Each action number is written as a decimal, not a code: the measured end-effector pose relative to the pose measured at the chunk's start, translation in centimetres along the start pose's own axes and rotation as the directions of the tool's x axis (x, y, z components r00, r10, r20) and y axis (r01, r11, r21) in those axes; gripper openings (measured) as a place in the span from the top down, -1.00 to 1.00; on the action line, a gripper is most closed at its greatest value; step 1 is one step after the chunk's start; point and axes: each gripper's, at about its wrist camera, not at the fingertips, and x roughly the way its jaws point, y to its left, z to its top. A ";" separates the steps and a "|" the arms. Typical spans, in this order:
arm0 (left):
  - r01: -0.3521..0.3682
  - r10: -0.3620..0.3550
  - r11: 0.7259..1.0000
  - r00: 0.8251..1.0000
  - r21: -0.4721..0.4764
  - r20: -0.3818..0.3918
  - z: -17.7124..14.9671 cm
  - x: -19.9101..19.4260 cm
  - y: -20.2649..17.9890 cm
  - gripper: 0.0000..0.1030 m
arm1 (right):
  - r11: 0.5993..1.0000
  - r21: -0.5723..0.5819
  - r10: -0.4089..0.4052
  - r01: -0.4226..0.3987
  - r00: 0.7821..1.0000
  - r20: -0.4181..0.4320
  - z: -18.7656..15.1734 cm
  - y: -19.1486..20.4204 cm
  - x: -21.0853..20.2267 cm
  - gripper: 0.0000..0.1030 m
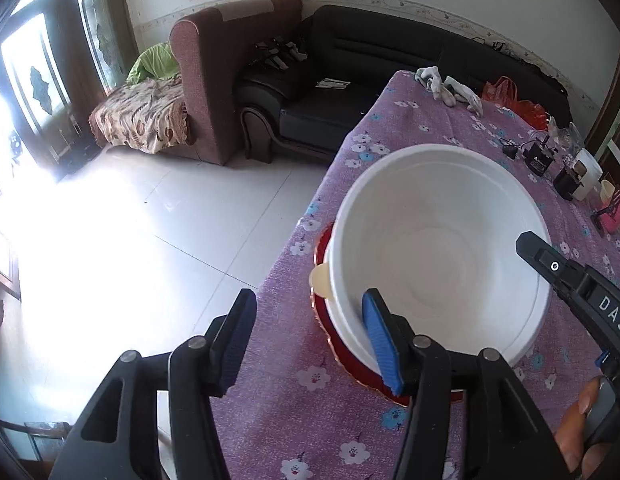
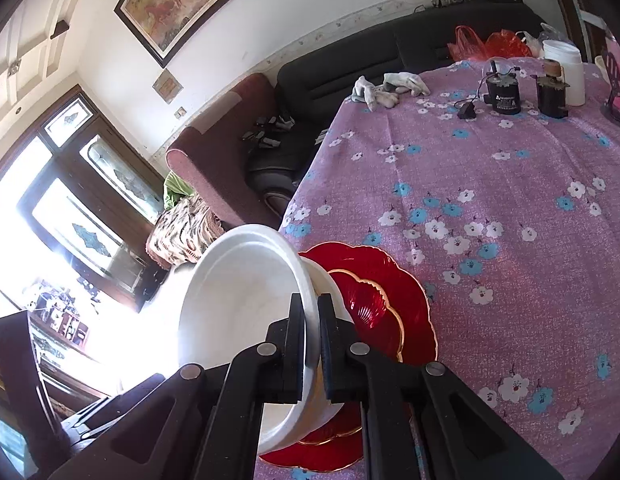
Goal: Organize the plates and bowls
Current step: 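Lower the white bowl onto the stacked bowls and open the right gripper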
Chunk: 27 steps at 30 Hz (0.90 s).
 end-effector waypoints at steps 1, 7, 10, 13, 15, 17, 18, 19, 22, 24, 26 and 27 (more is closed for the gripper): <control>-0.010 0.010 1.000 1.000 -0.001 0.008 -0.1 -0.3 0.3 -0.25 | 1.000 -0.005 -0.005 0.005 1.000 0.002 -0.1 0.1 0.0 0.83; 0.029 -0.027 0.999 0.997 -0.035 0.066 -0.6 -2.2 1.7 -0.34 | 0.999 -0.031 -0.018 0.019 0.999 0.028 -0.3 0.3 -0.6 0.71; 0.031 -0.029 0.999 0.995 -0.021 0.099 -0.7 -2.8 1.4 -0.35 | 0.998 -0.064 -0.024 0.030 0.996 0.086 -0.4 0.9 -1.9 0.56; 0.051 -0.050 0.998 0.997 -0.022 0.066 -0.4 -1.8 1.3 -0.35 | 0.998 -0.057 -0.036 0.042 0.994 0.102 0.0 0.7 -2.4 0.53; 0.061 -0.060 0.997 0.998 -0.036 0.034 -0.3 -0.9 1.4 -0.35 | 0.998 -0.047 -0.048 0.052 0.995 0.088 0.1 0.3 -2.2 0.52; 0.050 -0.048 0.997 0.998 -0.050 0.037 -0.2 -0.8 1.7 -0.35 | 0.998 -0.026 -0.048 0.050 0.996 0.069 0.0 -0.1 -1.8 0.52; 0.047 -0.044 0.997 0.998 -0.059 0.049 -0.3 -1.1 2.0 -0.35 | 0.999 -0.013 -0.044 0.045 0.996 0.072 0.0 -0.4 -1.9 0.52; 0.051 -0.046 0.996 0.997 -0.067 0.061 -0.3 -1.4 2.2 -0.35 | 0.999 -0.010 -0.052 0.053 0.995 0.081 -0.1 -0.6 -2.1 0.52; 0.056 -0.050 0.995 0.996 -0.080 0.080 -0.4 -2.2 2.9 -0.35 | 0.997 -0.013 -0.070 0.071 0.994 0.086 -0.2 -1.0 -2.4 0.53; 0.055 -0.047 0.995 0.995 -0.089 0.085 -0.5 -2.4 3.3 -0.35 | 0.996 -0.022 -0.079 0.082 0.991 0.105 -0.4 -1.0 -2.8 0.53; 0.059 -0.050 0.993 0.995 -0.105 0.088 -0.6 -2.5 3.7 -0.35 | 0.992 -0.048 -0.109 0.116 0.986 0.129 -0.6 -0.7 -2.9 0.53; 0.062 -0.052 0.992 0.995 -0.112 0.089 -0.6 -2.6 3.9 -0.35 | 0.990 -0.058 -0.120 0.129 0.984 0.131 -0.6 -0.5 -2.8 0.53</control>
